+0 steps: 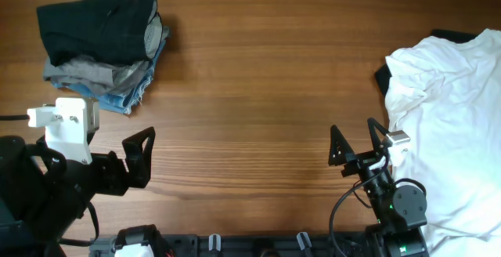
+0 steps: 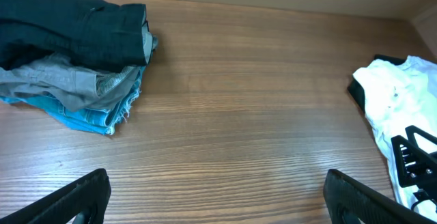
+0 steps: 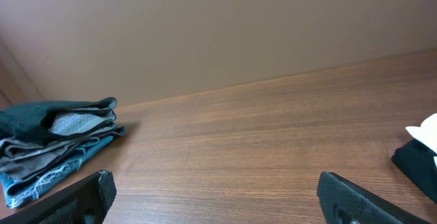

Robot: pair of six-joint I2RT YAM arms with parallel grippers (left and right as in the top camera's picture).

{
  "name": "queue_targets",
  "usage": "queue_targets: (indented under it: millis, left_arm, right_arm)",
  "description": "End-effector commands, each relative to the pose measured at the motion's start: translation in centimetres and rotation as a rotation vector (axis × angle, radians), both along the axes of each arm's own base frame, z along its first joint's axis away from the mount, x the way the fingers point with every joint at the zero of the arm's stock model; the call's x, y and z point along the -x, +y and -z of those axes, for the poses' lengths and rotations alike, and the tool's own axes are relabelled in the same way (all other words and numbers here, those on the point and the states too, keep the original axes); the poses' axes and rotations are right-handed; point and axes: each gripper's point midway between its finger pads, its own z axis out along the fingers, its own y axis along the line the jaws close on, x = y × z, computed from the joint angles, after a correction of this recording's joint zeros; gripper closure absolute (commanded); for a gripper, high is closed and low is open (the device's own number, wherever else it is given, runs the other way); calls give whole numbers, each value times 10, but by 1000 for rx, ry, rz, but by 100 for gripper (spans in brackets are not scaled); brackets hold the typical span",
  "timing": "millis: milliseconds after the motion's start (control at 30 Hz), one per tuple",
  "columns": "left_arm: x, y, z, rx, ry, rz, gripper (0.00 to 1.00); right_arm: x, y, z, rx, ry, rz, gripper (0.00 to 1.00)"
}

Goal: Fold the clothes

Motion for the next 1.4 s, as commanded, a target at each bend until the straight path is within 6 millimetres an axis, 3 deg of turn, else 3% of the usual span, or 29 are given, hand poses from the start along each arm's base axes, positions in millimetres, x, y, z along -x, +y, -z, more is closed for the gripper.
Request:
queue_targets:
  millis: [0, 233, 333, 400, 467, 600, 700, 933, 1367]
  left_arm:
    - [0, -1, 0, -17, -8, 15, 0]
    - [6, 1, 2, -34, 0, 9, 0]
    - [-8, -5, -13, -35, -169, 46, 0]
    - [-19, -13, -11, -40, -295, 93, 0]
    - [-24, -27, 12, -22, -436, 164, 0]
    - [-21, -27, 86, 77, -517, 117, 0]
    - [-21, -26, 123, 70, -583, 112, 0]
    - [-54, -25, 207, 69, -567, 114, 0]
    - [-55, -27, 208, 73, -577, 123, 0]
  right_arm:
    - [-1, -2, 1, -7, 5, 11, 0]
    - [-1, -2, 1, -7, 5, 11, 0]
    - [-1, -2, 1, -7, 5, 11, 0]
    - [-1, -2, 1, -7, 5, 11, 0]
    - [-1, -2, 1, -7, 5, 11, 0]
    - [-1, -2, 1, -7, 5, 11, 0]
    - [-1, -2, 1, -7, 5, 11, 0]
    - [-1, -2, 1, -7, 5, 11, 0]
    - [-1, -2, 1, -7, 5, 11, 0]
